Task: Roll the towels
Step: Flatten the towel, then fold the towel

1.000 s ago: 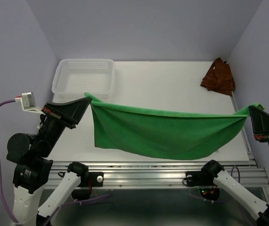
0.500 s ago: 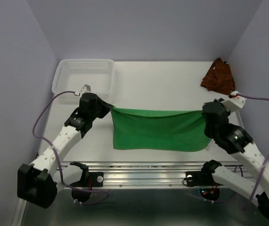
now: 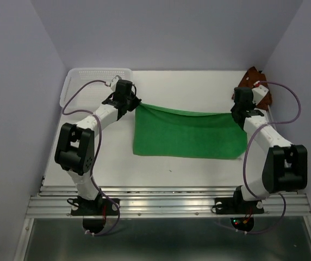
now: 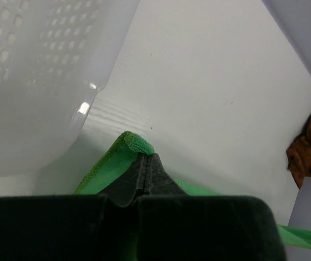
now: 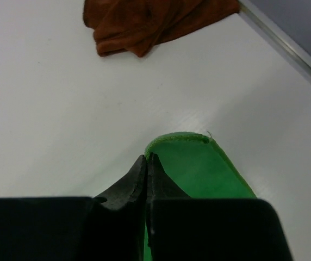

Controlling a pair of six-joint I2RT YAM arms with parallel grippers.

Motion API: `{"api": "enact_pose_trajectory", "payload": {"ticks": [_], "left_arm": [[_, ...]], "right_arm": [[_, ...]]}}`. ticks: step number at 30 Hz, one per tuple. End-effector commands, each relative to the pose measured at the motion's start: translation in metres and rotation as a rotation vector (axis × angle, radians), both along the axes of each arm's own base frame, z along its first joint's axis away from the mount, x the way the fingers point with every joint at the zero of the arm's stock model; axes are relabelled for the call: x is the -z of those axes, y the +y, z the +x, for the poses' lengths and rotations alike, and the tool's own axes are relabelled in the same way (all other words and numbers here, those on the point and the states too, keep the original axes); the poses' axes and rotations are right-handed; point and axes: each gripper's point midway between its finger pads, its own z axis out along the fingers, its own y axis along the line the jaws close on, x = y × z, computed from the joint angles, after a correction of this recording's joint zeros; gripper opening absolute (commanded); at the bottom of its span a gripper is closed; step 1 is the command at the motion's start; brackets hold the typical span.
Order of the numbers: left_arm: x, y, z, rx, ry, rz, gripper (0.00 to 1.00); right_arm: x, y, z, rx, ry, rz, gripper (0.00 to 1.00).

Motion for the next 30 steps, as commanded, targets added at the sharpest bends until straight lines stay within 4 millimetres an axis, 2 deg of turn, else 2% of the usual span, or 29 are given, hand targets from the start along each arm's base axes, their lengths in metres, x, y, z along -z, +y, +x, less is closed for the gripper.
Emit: {"api": "enact_pose_trajectory", "payload": {"ticks": [1,3,5,6,7,12,15,18,19,20,26,27,30], "left_arm": [[-0.031,0.003,0.042,-0.042,-0.105,0.022,0.00],[-0.031,0.002,0.053,-0.053,-0.111,0.031,0.00],[-0.031,0.002,0.060,-0.063,-0.117,0.045,0.00],[-0.030,0.002,0.063,-0.063,-0.117,0.049,0.00],[-0.029,0.001,0.069,-0.065,-0.118,0.053,0.00],[-0.022,-0.001,0.075,-0.052,-0.092,0.073,0.00],[-0.019,0.001,0.067,-0.050,-0.078,0.078,0.00],[-0.015,0.004,0.055,-0.041,-0.064,0.081,0.00],[-0.012,0.004,0.047,-0.028,-0.054,0.081,0.00],[-0.011,0.004,0.043,-0.021,-0.050,0.077,0.00],[0.005,0.001,0.012,-0.004,0.000,0.067,0.00],[0.008,0.003,0.005,-0.004,0.010,0.064,0.00],[0.011,0.007,-0.004,-0.013,0.022,0.065,0.00]], "right_arm": [[-0.038,0.005,0.070,-0.137,-0.163,0.020,0.01],[-0.036,0.007,0.095,-0.203,-0.174,0.022,0.01],[-0.030,0.001,0.105,-0.211,-0.158,0.020,0.01],[-0.018,0.002,0.112,-0.226,-0.128,0.014,0.01],[-0.023,0.001,0.119,-0.228,-0.136,0.006,0.01],[-0.015,-0.008,0.125,-0.231,-0.112,-0.006,0.01],[-0.014,-0.008,0.114,-0.225,-0.106,-0.006,0.01],[-0.010,-0.008,0.095,-0.216,-0.098,0.001,0.01],[-0.015,-0.008,0.088,-0.214,-0.109,0.003,0.01],[-0.005,-0.007,0.080,-0.218,-0.088,0.010,0.01],[0.006,-0.008,0.058,-0.203,-0.054,0.035,0.01],[0.012,-0.008,0.050,-0.199,-0.020,0.043,0.01],[0.013,-0.005,0.042,-0.203,-0.017,0.057,0.01]]}}
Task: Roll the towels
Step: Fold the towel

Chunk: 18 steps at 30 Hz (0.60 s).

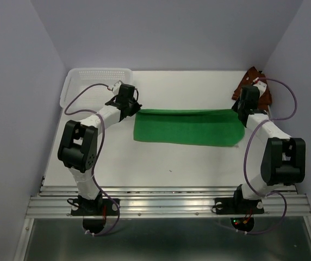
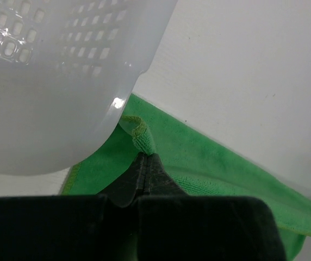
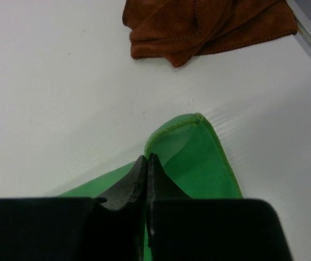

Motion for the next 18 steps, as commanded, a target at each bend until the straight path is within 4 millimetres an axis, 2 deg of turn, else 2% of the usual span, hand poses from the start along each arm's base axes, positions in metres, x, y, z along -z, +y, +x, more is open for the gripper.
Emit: {"api": "enact_pose_trajectory", "payload": {"ticks": [1,7,15,18], "left_arm": [[-0.024,0.005,-0.014,-0.010,-0.044,-0.019,0.00],[-0.019,0.009,-0.031,-0.014,-0.018,-0.012,0.00],[-0.027,0.006,-0.045,-0.006,-0.027,0.003,0.00],[-0.022,0.006,-0.055,-0.004,-0.008,0.010,0.00]], "right_arm": [[-0.008,-0.003,-0.019,0.018,-0.012,0.023,0.01],[-0.009,0.002,-0.043,0.019,-0.002,0.054,0.01],[-0.013,0.000,-0.067,0.034,-0.001,0.046,0.01],[-0.011,-0.001,-0.074,0.040,0.008,0.043,0.02]]}}
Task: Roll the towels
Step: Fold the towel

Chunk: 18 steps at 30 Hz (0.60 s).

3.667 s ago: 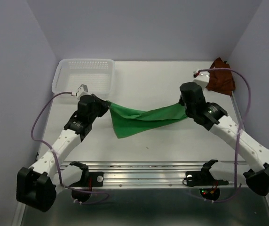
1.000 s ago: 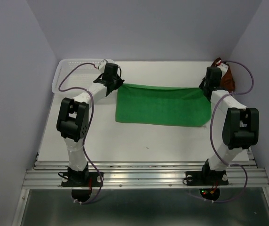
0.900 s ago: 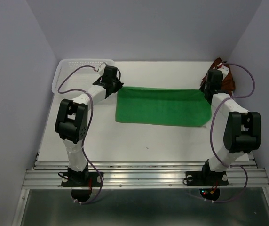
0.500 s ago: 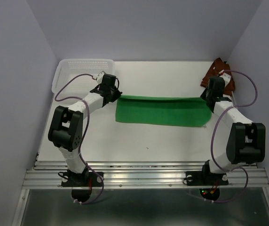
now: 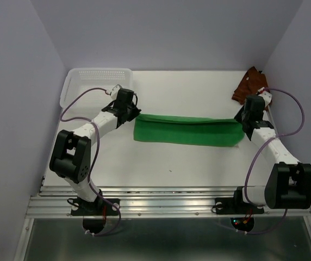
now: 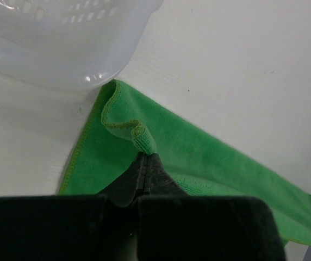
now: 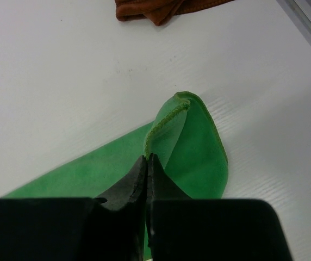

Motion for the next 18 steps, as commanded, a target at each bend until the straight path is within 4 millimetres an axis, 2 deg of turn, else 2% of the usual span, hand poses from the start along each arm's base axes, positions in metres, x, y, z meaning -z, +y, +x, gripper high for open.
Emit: {"api": "enact_pose_trajectory", "payload": {"ticks": [1,7,14,18], "left_arm": [[-0.009,0.005,-0.014,-0.012,-0.015,0.016,0.00],[0.002,0.005,-0.029,0.003,0.009,0.017,0.00],[0.026,0.007,-0.045,0.008,0.067,0.033,0.00],[0.038,0.007,-0.052,0.015,0.098,0.040,0.00]], "right_arm": [[-0.002,-0.008,-0.012,0.035,-0.004,-0.010,0.02],[0.012,-0.011,-0.025,0.060,0.043,-0.014,0.02],[0.044,-0.012,-0.041,0.081,0.139,-0.002,0.03],[0.050,-0.011,-0.045,0.086,0.158,0.003,0.03]]}}
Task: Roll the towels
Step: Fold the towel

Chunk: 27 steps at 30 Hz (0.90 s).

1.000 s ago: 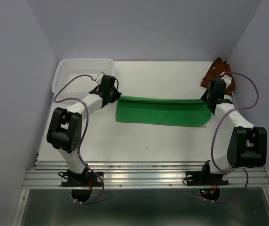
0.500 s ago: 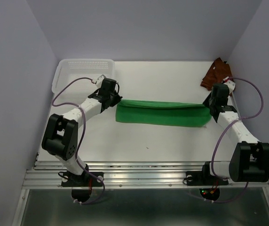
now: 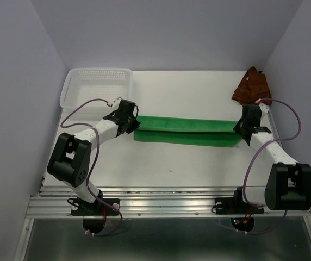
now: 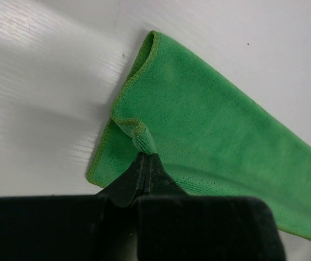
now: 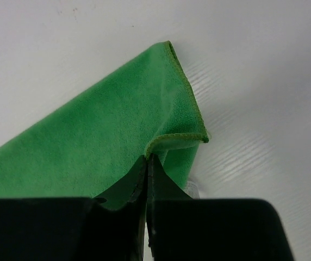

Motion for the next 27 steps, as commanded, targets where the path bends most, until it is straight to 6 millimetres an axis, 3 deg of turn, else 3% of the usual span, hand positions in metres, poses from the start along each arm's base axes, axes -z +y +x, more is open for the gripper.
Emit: {"api": "enact_pose_trajectory", "payload": {"ticks": [1,11,15,18,19,21,22,26,27], "left_arm": [[0.001,0.001,-0.008,0.000,0.000,-0.001,0.00],[0.022,-0.003,-0.020,0.016,0.069,-0.015,0.00],[0.022,0.001,-0.026,0.005,0.084,-0.003,0.13],[0.017,0.005,-0.030,-0.002,0.084,0.007,0.24],[0.017,0.008,-0.034,-0.007,0.095,0.016,0.31],[0.011,0.011,-0.036,-0.017,0.087,0.024,0.41],[0.009,0.012,-0.037,-0.020,0.088,0.029,0.46],[-0.002,0.032,-0.049,-0.088,0.101,0.089,0.53],[-0.006,0.037,-0.054,-0.096,0.109,0.102,0.56]], "right_arm": [[0.003,-0.008,-0.005,0.048,0.010,-0.013,0.05],[0.028,-0.003,-0.022,0.071,0.091,0.032,0.13],[0.035,-0.008,-0.034,0.102,0.133,0.018,0.25],[0.033,-0.011,-0.041,0.136,0.145,0.009,0.38],[0.031,-0.014,-0.045,0.155,0.148,0.001,0.51],[0.026,-0.018,-0.047,0.176,0.140,-0.011,0.57],[0.021,-0.020,-0.048,0.192,0.128,-0.017,0.66],[0.004,-0.025,-0.049,0.224,0.103,-0.036,0.87],[0.000,-0.029,-0.052,0.242,0.103,-0.050,1.00]]}}
